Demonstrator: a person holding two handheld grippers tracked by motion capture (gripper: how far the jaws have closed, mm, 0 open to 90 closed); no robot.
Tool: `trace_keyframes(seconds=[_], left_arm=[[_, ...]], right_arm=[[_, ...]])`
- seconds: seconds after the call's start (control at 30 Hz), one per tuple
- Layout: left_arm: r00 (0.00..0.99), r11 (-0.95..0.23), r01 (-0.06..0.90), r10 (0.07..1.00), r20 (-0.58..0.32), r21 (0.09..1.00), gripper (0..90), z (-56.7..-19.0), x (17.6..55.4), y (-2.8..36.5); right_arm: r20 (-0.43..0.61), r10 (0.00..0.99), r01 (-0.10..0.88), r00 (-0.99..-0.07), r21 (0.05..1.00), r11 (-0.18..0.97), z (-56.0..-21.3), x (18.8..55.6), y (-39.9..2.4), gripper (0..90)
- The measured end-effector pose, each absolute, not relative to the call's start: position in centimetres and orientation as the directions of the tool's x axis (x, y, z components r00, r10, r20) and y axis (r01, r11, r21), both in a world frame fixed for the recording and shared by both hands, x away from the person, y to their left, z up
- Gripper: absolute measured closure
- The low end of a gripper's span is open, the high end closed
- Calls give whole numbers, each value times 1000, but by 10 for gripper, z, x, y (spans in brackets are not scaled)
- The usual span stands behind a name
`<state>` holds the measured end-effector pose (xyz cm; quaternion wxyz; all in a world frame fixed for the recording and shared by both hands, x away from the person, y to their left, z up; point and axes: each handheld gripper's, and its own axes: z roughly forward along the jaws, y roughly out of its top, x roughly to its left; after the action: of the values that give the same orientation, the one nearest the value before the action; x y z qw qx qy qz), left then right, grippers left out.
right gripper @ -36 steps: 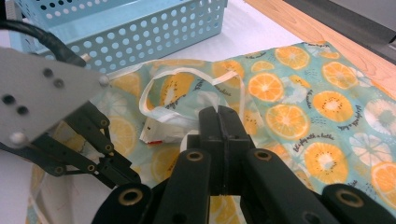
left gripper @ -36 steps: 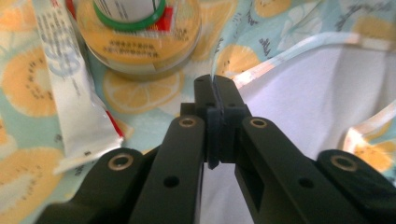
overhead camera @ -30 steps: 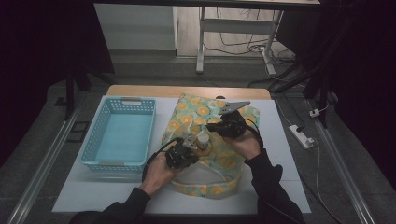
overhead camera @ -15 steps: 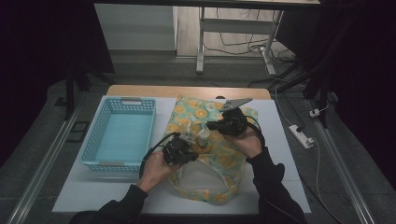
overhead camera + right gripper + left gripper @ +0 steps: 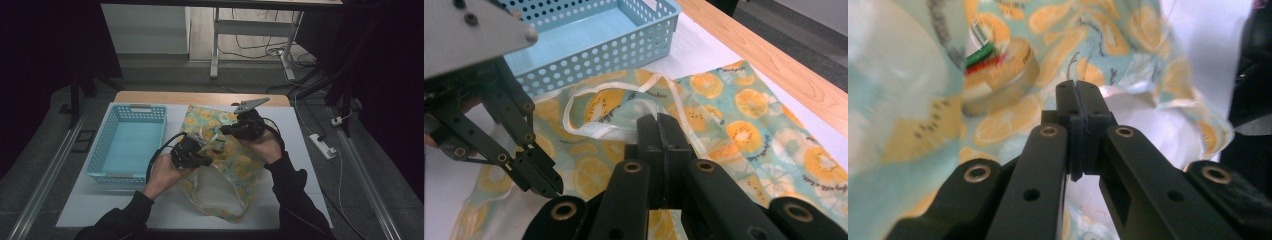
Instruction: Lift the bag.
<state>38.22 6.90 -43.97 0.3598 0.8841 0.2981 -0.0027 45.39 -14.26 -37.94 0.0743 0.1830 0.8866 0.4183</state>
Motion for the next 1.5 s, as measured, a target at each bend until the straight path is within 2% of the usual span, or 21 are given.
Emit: trace_keyframes(seconds=[0.73, 1.5], left_arm=[[825, -490, 508, 513, -237, 708, 899, -375, 400, 93], [823, -436, 463, 536, -191, 772, 899, -307, 418, 112]], right_arm=[[20, 358, 241, -933, 775, 584, -350, 451, -139, 900], [-35, 342, 187, -939, 783, 594, -302, 449, -132, 900]])
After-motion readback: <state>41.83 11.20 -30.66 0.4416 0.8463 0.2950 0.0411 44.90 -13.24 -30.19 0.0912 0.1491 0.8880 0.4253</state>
